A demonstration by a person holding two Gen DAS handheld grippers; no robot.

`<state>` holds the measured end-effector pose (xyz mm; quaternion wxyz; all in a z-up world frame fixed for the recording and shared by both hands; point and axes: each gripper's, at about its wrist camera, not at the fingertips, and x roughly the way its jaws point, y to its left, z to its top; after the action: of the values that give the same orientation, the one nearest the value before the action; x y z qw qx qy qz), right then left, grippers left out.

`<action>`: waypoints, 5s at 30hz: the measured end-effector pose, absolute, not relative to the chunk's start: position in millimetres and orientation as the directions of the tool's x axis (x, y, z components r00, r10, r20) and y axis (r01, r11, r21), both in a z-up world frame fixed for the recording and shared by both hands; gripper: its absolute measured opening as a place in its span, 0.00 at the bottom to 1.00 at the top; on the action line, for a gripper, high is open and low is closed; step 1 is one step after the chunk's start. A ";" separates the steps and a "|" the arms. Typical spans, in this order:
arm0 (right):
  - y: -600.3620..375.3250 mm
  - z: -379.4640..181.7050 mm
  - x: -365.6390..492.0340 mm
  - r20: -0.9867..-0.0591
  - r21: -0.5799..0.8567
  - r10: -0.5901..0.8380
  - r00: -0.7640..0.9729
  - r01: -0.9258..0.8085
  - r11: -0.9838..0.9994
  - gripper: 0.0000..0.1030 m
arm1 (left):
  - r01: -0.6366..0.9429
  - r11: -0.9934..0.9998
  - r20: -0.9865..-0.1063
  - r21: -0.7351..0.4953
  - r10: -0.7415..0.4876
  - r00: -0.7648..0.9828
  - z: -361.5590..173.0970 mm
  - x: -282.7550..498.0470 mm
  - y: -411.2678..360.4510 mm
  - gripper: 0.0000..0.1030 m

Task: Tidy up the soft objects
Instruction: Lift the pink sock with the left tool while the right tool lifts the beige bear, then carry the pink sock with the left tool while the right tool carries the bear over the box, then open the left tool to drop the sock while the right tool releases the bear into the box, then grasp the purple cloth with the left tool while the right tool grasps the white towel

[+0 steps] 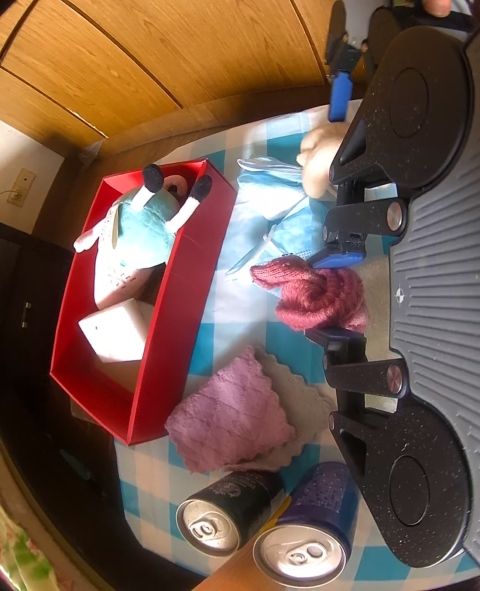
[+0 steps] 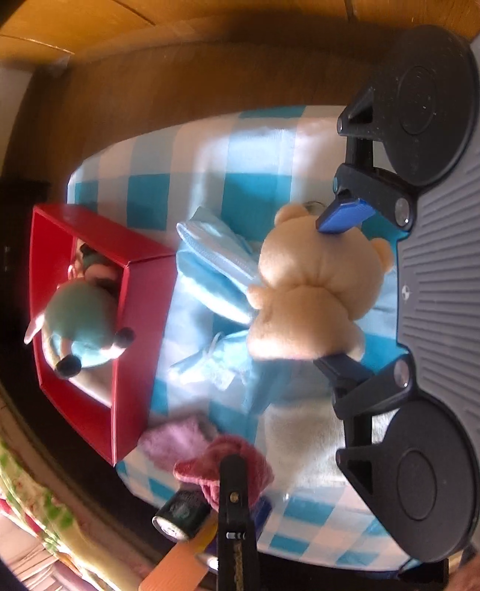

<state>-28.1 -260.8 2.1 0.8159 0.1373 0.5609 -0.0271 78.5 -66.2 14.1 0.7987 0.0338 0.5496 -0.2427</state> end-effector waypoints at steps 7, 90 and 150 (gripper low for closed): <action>-252.2 -20.1 -9.1 -0.947 0.102 0.031 0.321 0.205 0.973 0.69 | 0.426 0.880 -0.899 -0.210 -0.345 0.269 10.4 78.6 -64.4 0.32; -295.7 56.8 169.1 -0.764 0.221 -0.014 0.645 0.283 0.933 0.61 | 0.336 0.942 -0.822 0.016 -0.179 0.541 36.8 238.3 -128.2 0.66; -137.7 -15.9 -30.9 -0.901 0.113 0.178 0.395 -0.184 0.976 0.68 | 0.247 0.926 -0.862 -0.286 -0.361 0.356 29.7 87.7 -27.8 0.06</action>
<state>-30.9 -137.7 -15.9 0.8351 -0.0025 0.5393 0.1084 87.7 -27.8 29.7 0.8217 -0.0531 0.5364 -0.1852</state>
